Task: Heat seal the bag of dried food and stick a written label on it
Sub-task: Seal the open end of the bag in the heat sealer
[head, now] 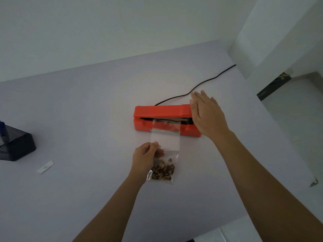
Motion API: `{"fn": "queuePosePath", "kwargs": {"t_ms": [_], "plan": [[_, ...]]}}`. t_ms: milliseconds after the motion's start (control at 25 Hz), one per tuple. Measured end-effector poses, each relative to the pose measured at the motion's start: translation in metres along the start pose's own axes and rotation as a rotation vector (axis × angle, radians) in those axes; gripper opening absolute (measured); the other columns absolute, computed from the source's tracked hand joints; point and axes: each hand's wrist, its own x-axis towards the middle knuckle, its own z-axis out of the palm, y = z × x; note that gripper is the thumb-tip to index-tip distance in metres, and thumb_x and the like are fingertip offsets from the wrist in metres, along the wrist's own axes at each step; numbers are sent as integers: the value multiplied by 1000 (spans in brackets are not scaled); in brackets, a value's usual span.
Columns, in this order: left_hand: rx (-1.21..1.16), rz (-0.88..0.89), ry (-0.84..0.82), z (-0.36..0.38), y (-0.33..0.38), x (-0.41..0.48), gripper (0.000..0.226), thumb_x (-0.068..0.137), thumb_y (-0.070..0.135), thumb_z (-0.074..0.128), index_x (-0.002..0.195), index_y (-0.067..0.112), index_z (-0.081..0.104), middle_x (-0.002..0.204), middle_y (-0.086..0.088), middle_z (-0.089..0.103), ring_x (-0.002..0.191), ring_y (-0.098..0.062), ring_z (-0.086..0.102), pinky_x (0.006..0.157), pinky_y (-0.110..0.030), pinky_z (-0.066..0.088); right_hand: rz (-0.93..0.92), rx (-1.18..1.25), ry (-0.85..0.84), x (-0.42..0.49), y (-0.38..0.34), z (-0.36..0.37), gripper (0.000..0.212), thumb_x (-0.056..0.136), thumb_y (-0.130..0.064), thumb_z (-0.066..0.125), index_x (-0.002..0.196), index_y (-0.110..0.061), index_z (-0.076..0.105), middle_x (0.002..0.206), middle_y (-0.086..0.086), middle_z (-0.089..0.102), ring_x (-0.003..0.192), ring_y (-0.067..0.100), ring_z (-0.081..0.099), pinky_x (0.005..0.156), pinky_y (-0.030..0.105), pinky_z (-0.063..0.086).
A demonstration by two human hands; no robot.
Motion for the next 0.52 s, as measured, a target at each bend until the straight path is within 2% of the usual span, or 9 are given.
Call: {"fn": "queuePosePath", "kwargs": {"t_ms": [160,320,440,520], "plan": [[17,-1,-9,-1,-1,0,24,93,16,53,80,1,66,75,-13,69,64,-14,67,45,-18,48,32,0,-50,-5,15,20,48,101,-30,21,141,-8,34,149,7,37,142,20,22,116,39,14],[14,-13,-18,-3,-3,3,23,93,18,54,78,4,66,77,-14,71,69,-17,69,51,-23,52,32,39,-56,-6,21,33,45,101,-26,23,139,-7,37,147,8,39,141,20,26,116,38,16],[20,-19,-28,-4,-4,4,23,93,17,54,80,3,66,80,-16,71,66,-17,68,43,-18,46,34,86,-44,-5,21,36,43,101,-22,24,139,-5,38,147,9,40,140,19,26,116,36,15],[29,-13,-38,-6,-5,5,23,94,17,53,81,3,66,80,-17,71,65,-15,68,43,-17,47,36,98,-41,-5,22,39,47,99,-25,20,139,-5,38,147,9,40,140,19,27,116,36,14]]}}
